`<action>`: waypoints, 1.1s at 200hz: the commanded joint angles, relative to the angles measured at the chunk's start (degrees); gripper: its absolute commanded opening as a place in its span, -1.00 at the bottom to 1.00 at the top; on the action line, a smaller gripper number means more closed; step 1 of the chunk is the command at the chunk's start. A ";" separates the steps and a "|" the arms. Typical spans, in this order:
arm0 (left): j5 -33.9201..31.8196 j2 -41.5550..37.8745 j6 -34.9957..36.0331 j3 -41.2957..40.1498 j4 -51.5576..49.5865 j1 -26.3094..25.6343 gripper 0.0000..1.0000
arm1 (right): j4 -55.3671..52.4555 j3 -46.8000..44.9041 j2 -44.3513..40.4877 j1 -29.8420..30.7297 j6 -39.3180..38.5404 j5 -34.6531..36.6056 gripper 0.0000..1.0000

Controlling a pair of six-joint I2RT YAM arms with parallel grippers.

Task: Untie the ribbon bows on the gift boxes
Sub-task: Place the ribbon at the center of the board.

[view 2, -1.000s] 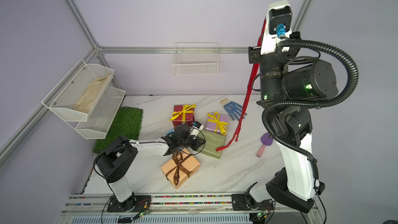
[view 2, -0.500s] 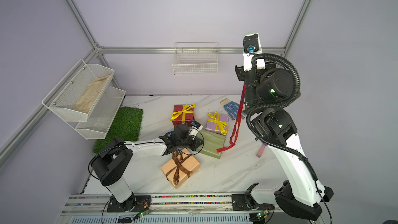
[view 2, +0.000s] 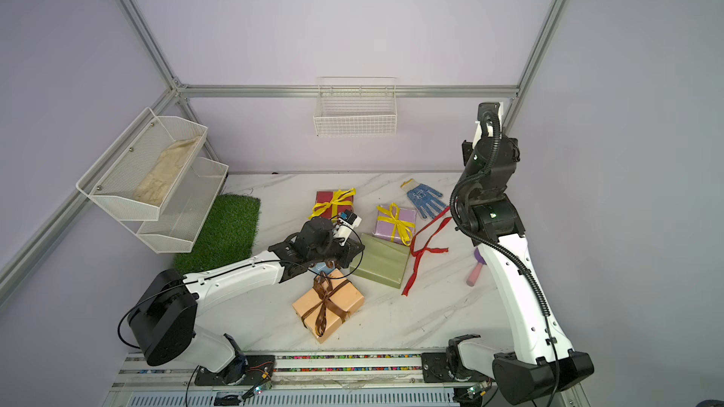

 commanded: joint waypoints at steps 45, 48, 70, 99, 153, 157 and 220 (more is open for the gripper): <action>-3.71 -4.60 2.62 0.15 -2.01 0.85 -1.00 | -6.81 -6.71 1.49 -2.78 16.46 -10.99 -1.00; -3.78 -4.51 2.62 0.15 -1.98 0.86 -1.00 | -7.34 -6.83 1.80 -2.77 16.84 -11.60 -1.00; -3.20 -3.36 2.56 0.50 -1.79 0.91 -1.00 | -11.81 -8.03 4.87 -2.78 20.74 -16.28 -1.00; -1.69 -1.63 2.47 1.72 -2.05 0.88 -1.00 | -13.64 -11.73 8.89 -3.05 24.85 -21.35 -1.00; -1.63 0.79 2.73 3.96 -1.74 0.95 -1.00 | -15.31 -16.86 16.41 -6.23 30.95 -29.20 -1.00; -1.61 1.13 2.74 4.26 -1.62 1.01 -1.00 | -15.44 -17.16 16.95 -6.49 31.30 -29.90 -1.00; -0.93 7.54 3.10 11.13 -1.45 2.20 -1.00 | -18.28 -18.15 24.65 -9.16 32.79 -36.10 -1.00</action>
